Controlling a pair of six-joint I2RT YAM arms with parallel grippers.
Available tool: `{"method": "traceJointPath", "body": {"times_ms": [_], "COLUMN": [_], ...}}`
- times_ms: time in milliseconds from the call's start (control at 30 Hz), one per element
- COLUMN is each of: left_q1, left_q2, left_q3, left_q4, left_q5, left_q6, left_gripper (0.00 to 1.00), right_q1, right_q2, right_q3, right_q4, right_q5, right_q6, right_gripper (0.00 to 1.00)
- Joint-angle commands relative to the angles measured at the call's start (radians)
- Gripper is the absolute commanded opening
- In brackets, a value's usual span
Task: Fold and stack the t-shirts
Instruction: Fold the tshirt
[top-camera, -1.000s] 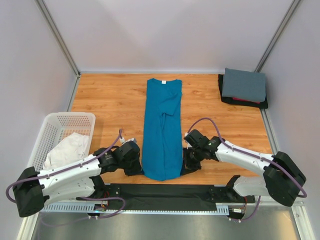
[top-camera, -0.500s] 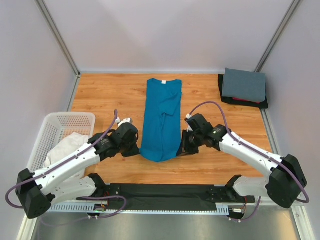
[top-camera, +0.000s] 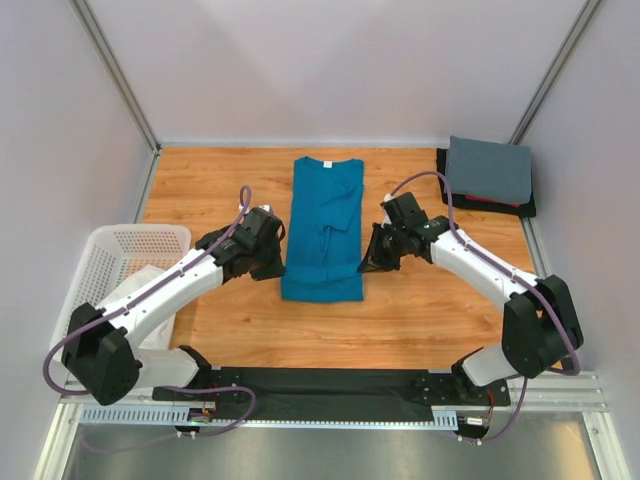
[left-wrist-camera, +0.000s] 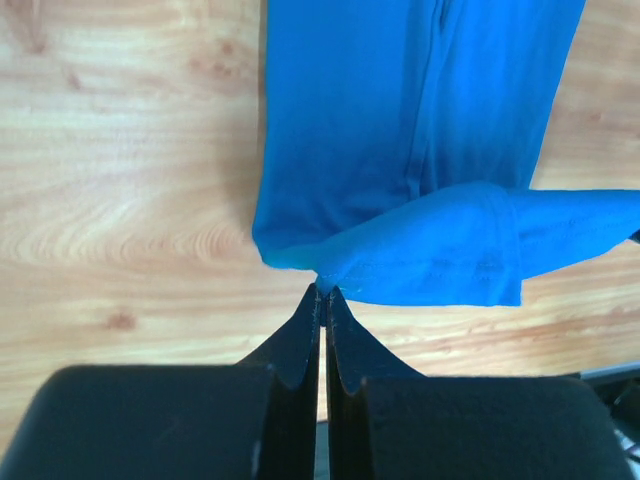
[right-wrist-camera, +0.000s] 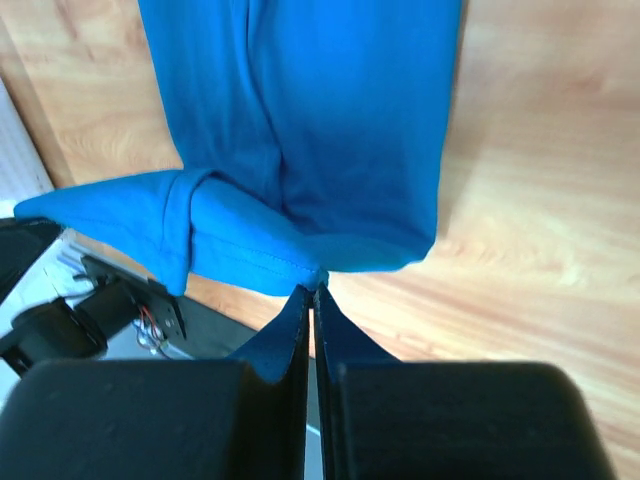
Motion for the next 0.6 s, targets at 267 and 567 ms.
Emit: {"method": "traceJointPath", "body": {"times_ms": [267, 567], "left_q1": [0.087, 0.14], "left_q2": [0.204, 0.309], "left_q3": [0.169, 0.24], "left_q4": [0.116, 0.139], "left_q5": [0.057, 0.08], "left_q6": [0.104, 0.117], "left_gripper": [0.0, 0.0], "right_q1": [-0.059, -0.122], "right_q2": [0.161, 0.235], "right_q3": [0.156, 0.209], "right_q4": [0.079, 0.087], "right_q5": [0.012, 0.004], "right_q6": [-0.077, -0.084], "right_gripper": [0.0, 0.0]}}
